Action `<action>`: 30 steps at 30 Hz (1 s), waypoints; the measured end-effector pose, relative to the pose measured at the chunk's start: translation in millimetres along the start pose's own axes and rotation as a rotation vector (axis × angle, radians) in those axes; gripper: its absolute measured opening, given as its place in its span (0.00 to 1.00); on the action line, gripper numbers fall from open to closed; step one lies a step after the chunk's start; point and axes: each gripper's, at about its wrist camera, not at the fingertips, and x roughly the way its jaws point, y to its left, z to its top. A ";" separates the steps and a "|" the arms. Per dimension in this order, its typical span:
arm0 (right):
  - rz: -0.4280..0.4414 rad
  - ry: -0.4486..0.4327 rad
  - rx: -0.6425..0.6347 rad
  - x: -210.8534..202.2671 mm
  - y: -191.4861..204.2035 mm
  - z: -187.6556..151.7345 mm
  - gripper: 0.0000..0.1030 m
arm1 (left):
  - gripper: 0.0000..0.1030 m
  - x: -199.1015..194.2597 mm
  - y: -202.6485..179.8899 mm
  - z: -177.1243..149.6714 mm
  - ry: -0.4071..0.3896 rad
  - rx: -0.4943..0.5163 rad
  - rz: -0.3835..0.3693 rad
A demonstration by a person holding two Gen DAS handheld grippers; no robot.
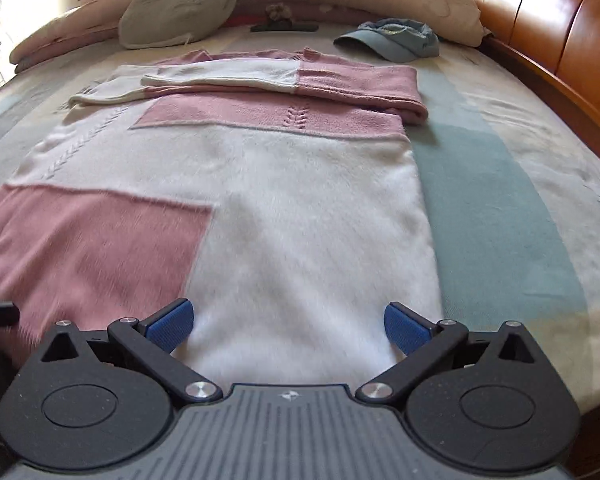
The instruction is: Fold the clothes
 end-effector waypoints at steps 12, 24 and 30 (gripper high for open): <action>0.090 -0.097 0.093 -43.2 7.3 -3.5 1.00 | 0.99 -34.6 -9.2 14.0 -0.130 -0.127 -0.106; 0.140 -0.229 0.132 -99.6 15.6 -7.9 1.00 | 0.99 -99.4 -0.5 1.6 -0.242 -0.157 -0.048; 0.153 -0.275 0.064 -122.3 27.3 -8.8 1.00 | 0.99 -103.9 -2.5 -2.5 -0.257 -0.121 -0.072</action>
